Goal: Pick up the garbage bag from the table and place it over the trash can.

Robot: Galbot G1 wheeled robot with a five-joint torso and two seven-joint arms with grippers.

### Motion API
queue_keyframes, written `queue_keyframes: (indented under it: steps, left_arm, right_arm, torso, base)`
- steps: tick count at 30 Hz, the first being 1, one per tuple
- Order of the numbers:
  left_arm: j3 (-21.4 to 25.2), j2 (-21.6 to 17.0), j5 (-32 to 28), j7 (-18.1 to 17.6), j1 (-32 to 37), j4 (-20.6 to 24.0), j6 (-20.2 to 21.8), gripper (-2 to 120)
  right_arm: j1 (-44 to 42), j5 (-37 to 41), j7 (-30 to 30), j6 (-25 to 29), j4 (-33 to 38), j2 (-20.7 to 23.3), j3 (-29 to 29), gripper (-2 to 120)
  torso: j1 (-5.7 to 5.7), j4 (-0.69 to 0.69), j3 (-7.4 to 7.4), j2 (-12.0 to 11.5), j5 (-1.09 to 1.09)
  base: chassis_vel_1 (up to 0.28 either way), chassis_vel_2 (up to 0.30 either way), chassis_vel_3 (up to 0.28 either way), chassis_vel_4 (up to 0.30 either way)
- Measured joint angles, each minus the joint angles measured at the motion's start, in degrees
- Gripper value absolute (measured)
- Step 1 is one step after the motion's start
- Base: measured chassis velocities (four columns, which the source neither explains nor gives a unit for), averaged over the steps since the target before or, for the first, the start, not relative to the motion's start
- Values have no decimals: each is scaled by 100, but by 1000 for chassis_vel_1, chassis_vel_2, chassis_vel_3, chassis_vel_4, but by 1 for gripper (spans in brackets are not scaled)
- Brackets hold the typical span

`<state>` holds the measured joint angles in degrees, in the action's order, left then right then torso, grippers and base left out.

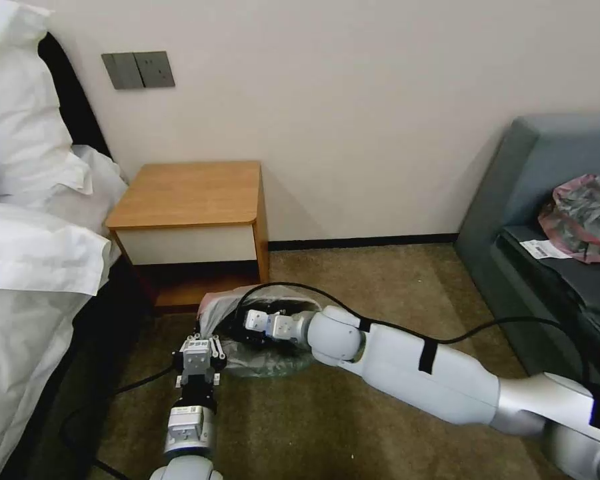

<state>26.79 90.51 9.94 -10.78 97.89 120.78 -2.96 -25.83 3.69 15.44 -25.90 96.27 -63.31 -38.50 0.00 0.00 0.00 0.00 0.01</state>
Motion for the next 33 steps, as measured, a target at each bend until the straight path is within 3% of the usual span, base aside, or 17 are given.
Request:
queue_keyframes:
  steps: [7,9,14,18,23,28,30,33]
  left_arm:
    - [33,-51,-241,-140,-66,-81,163,6]
    - [44,-126,-538,-257,-106,-81,361,6]
    - [40,-190,-859,-349,-138,-15,574,6]
    - [-29,-343,-1907,-502,-126,302,1255,6]
    - [-47,-442,-2613,-563,-112,485,1672,6]
    - [-37,-545,-3229,-568,-113,572,2066,6]
    - [5,-655,-3593,-536,-129,560,2415,6]
    - [56,-755,-3723,-408,-139,487,2632,6]
  right_arm:
    - [-511,-1,81,175,680,413,458,0]
    - [-1029,5,146,417,1335,851,1028,0]
    - [-1668,147,148,858,1974,1325,1776,0]
    - [-2539,572,-276,1238,2852,1731,2776,16]
    - [-2958,835,-735,1398,3202,1699,3318,29]
    - [-3324,928,-989,1654,3308,1395,3928,46]
    - [-3585,966,-1228,1861,3260,959,4433,60]
    - [-3793,1166,-1380,1904,3236,438,4955,68]
  torso:
    - [0,0,0,0,0]
    - [0,0,0,0,-2]
    - [0,-1,0,0,1]
    - [-1,-1,0,0,0]
    - [0,0,0,0,-1]
    - [-1,0,0,1,0]
    - [0,1,0,1,-2]
    - [-1,1,0,1,-1]
  base:
    - [0,0,0,0]
    - [0,0,0,0]
    - [0,0,0,0]
    - [0,0,0,0]
    - [0,0,0,0]
    - [0,0,0,0]
    - [0,0,0,0]
    - [0,0,0,0]
